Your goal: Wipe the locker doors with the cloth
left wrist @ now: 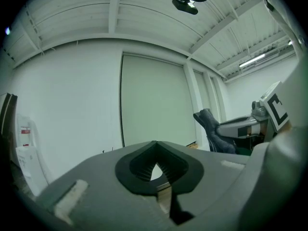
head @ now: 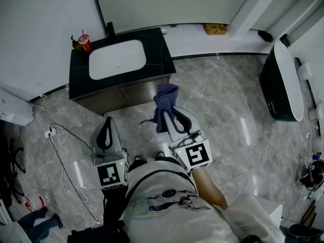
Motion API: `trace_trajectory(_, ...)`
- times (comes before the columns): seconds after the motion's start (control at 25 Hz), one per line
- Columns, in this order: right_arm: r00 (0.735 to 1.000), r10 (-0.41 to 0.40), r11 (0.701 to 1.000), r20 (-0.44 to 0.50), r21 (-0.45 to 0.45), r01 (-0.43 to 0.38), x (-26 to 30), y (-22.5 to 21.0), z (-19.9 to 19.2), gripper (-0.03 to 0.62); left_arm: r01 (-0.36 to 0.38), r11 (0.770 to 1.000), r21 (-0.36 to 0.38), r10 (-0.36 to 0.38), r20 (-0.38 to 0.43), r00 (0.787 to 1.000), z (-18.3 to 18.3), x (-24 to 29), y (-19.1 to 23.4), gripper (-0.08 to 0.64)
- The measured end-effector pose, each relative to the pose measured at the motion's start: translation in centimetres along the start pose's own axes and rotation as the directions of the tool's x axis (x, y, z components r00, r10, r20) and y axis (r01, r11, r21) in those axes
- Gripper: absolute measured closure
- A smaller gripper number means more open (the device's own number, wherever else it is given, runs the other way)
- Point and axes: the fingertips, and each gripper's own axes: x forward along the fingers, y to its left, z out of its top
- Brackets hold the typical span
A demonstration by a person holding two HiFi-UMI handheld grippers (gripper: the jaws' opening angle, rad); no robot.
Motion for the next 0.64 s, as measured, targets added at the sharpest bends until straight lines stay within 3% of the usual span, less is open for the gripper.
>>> trace_trajectory(0.64, 1.0, -0.022, 1.0, 0.014, 0.003, 0.022, -0.2, -0.6, 0.6, 0.531, 0.047, 0.999, 0.002, -0.047, 0.006, 0.999, -0.4, 1.3, -0.9, 0.558)
